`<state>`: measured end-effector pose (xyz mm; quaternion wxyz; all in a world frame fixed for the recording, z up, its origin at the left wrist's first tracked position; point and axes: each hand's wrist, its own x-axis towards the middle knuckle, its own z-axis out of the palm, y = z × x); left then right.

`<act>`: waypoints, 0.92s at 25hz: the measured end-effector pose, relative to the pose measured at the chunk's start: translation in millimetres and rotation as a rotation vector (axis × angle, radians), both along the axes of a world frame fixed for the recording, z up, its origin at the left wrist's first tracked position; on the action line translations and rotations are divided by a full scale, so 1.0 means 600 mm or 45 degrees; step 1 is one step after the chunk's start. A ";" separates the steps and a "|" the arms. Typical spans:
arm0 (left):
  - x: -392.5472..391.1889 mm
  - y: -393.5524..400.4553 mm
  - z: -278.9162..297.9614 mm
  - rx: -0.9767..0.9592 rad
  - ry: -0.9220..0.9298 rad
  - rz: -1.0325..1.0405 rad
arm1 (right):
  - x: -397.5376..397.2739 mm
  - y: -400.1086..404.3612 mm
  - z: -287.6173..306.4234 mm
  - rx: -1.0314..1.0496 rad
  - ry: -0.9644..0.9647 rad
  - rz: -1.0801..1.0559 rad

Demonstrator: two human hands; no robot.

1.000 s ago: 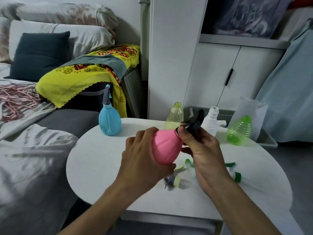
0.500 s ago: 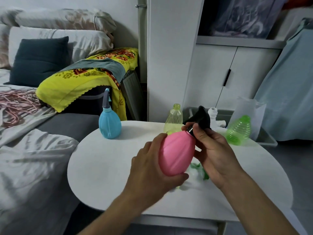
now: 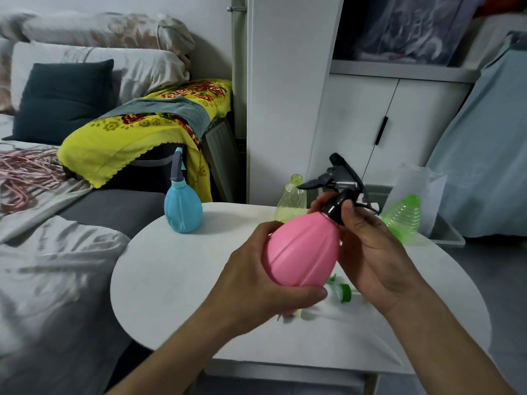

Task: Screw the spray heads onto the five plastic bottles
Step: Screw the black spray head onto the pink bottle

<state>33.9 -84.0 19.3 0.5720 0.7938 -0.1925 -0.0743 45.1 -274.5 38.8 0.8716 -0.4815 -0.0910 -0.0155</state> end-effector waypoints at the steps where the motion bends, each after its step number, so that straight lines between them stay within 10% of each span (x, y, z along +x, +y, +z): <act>1: 0.006 0.009 0.006 -0.144 0.134 -0.095 | -0.003 -0.001 0.004 0.074 -0.061 0.082; 10: 0.002 0.017 0.019 -0.166 0.422 -0.620 | -0.029 -0.003 0.020 -0.198 -0.144 0.385; 17: -0.018 -0.016 -0.004 0.019 -0.009 -0.188 | -0.020 -0.004 0.010 -0.196 -0.046 -0.003; 23: -0.008 -0.001 0.009 -0.066 0.366 -0.617 | -0.026 -0.009 0.006 -0.209 -0.073 0.309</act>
